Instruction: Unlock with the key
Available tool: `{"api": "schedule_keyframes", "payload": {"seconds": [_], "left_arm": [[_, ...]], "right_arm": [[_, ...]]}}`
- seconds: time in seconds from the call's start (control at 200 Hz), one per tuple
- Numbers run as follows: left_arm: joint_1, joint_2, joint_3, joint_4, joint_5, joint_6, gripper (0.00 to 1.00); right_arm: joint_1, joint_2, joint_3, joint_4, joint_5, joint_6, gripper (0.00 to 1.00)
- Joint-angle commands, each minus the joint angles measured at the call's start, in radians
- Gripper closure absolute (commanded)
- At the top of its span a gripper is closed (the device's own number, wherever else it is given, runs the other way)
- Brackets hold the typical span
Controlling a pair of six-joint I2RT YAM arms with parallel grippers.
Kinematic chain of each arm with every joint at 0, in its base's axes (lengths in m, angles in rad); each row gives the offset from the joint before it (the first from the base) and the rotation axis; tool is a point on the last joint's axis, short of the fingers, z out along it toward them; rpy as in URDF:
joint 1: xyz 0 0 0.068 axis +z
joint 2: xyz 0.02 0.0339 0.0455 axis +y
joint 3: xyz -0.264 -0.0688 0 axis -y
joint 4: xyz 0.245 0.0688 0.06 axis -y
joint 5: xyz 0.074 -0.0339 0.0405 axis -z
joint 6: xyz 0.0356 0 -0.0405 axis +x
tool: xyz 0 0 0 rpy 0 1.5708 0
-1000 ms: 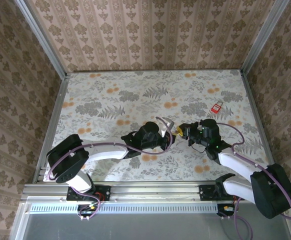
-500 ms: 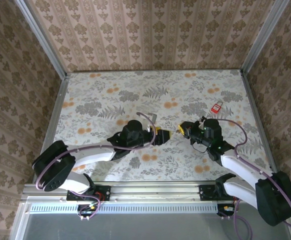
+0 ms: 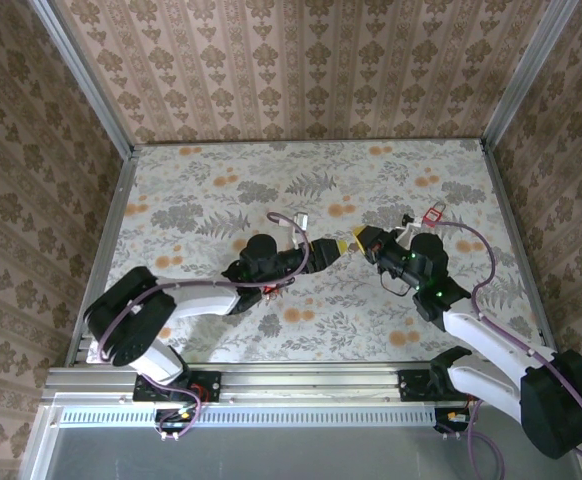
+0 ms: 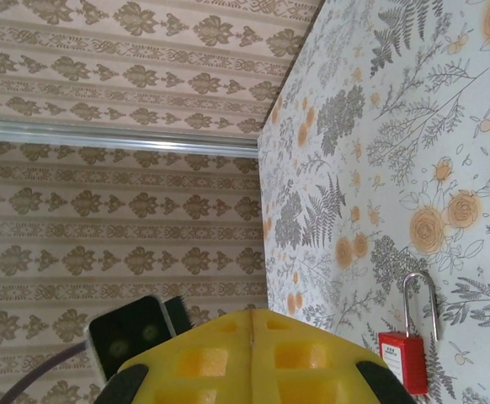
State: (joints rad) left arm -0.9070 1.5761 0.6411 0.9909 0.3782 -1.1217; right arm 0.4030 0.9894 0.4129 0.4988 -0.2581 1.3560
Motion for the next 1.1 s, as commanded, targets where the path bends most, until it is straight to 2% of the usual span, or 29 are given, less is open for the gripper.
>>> {"api": "schedule_keyframes", "payload": {"seconds": [0.0, 0.445, 0.8, 1.095], "left_arm": [[0.009, 0.047, 0.028, 0.177, 0.053, -0.086, 0.34], [0.000, 0.093, 0.021, 0.264, 0.082, -0.127, 0.53], [-0.026, 0.101, -0.012, 0.276, 0.090, -0.143, 0.61], [-0.029, 0.102, -0.020, 0.284, 0.087, -0.148, 0.75]], "right_arm": [[0.020, -0.002, 0.021, 0.039, 0.047, -0.027, 1.00], [0.060, 0.055, 0.044, 0.062, 0.062, -0.034, 1.00], [0.060, 0.057, 0.055, 0.053, 0.069, -0.040, 1.00], [0.060, 0.060, 0.054, 0.057, 0.068, -0.037, 1.00]]}}
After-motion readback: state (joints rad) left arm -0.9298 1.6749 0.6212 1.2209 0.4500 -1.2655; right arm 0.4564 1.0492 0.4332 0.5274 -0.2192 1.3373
